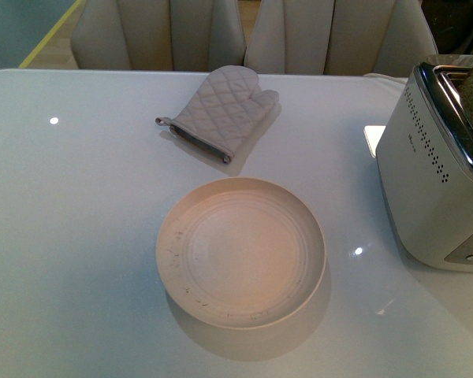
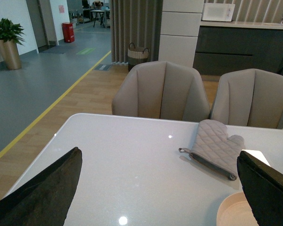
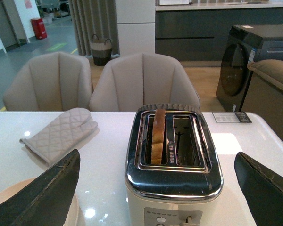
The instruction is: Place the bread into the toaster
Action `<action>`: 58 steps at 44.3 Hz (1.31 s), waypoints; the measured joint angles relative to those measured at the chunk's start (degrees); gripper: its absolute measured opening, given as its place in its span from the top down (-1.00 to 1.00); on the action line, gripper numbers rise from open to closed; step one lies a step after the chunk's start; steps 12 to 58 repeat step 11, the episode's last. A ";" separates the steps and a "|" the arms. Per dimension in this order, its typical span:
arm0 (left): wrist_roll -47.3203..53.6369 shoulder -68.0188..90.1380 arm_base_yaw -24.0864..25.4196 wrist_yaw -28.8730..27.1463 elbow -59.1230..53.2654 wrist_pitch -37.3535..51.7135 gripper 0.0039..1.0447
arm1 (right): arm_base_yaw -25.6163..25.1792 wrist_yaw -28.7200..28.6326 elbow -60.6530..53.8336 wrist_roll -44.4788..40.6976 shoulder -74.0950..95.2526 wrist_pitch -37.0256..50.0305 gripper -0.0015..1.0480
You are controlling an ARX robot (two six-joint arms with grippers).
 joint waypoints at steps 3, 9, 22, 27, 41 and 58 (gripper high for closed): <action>0.00 0.00 0.00 0.00 0.00 0.00 -0.87 | 0.00 0.00 0.00 0.00 0.00 0.00 -0.83; 0.00 0.00 0.00 0.00 0.00 0.00 -0.87 | 0.00 0.00 0.00 0.00 0.00 0.00 -0.83; 0.00 0.00 0.00 0.00 0.00 0.00 -0.87 | 0.00 0.00 0.00 0.00 0.00 0.00 -0.83; 0.00 0.00 0.00 0.00 0.00 0.00 -0.87 | 0.00 0.00 0.00 0.00 0.00 0.00 -0.83; 0.00 0.00 0.00 0.00 0.00 0.00 -0.87 | 0.00 0.00 0.00 0.00 0.00 0.00 -0.83; 0.00 0.00 0.00 0.00 0.00 0.00 -0.87 | 0.00 0.00 0.00 0.00 0.00 0.00 -0.83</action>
